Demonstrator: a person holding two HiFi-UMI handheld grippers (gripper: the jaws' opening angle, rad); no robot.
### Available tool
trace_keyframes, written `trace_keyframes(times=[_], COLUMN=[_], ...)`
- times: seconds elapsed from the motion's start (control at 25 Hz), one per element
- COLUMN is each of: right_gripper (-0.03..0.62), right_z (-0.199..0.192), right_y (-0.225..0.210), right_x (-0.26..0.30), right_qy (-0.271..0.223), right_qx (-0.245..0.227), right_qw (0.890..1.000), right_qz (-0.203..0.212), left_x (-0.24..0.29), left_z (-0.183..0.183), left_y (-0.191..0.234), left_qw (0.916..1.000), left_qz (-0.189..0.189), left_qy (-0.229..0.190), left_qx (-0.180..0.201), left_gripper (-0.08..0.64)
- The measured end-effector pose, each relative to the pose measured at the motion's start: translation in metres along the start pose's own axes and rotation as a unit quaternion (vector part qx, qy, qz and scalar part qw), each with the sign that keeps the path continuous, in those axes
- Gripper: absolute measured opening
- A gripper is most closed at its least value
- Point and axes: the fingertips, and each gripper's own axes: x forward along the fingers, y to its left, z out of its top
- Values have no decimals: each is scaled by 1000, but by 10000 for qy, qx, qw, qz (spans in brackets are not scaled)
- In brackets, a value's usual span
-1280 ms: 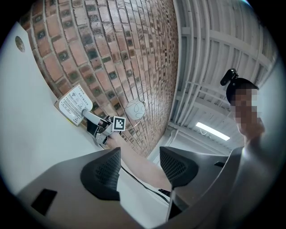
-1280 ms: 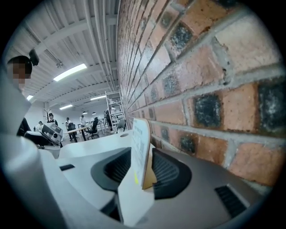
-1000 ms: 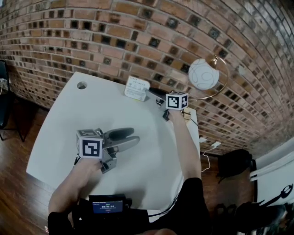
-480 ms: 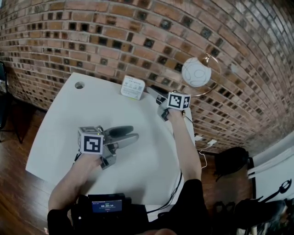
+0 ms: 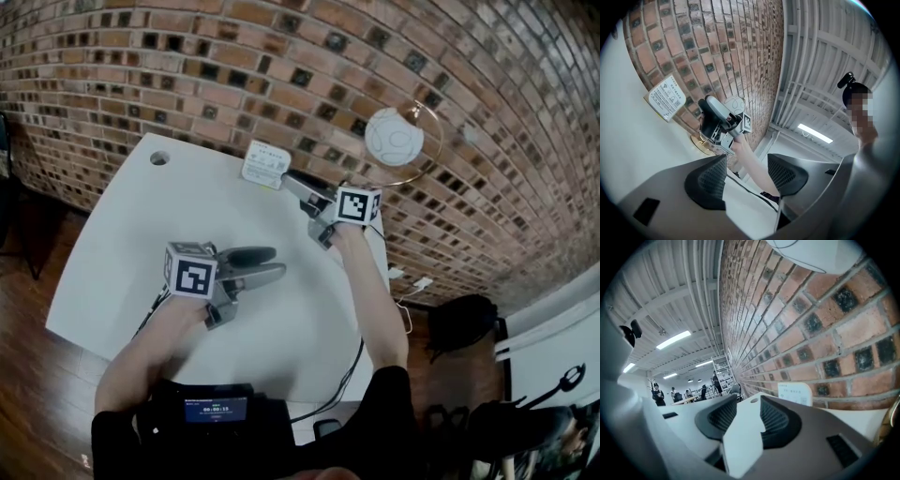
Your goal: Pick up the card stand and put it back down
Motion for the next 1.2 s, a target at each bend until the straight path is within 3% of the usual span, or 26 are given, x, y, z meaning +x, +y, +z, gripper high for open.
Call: trace_keyframes(times=[0.32, 0.52, 0.76, 1.2], right_gripper=[181, 172, 172, 172], right_z=[-20, -24, -25, -34], right_y=[57, 79, 108, 184], right_x=[5, 2, -7, -28], right_qy=[36, 4, -54, -13], right_qx=[49, -5, -10, -257], right_qw=[9991, 9988, 9985, 9964], right_qz=[428, 482, 539, 808], left_x=[-1, -5, -4, -23], left_z=[1, 4, 3, -4], left_y=[4, 2, -14, -46], left_qw=[10000, 9999, 9994, 10000], left_qz=[-52, -113, -304, -19], left_qy=[-42, -25, 163, -60], left_qx=[12, -112, 4, -68], left_gripper=[259, 259, 259, 259])
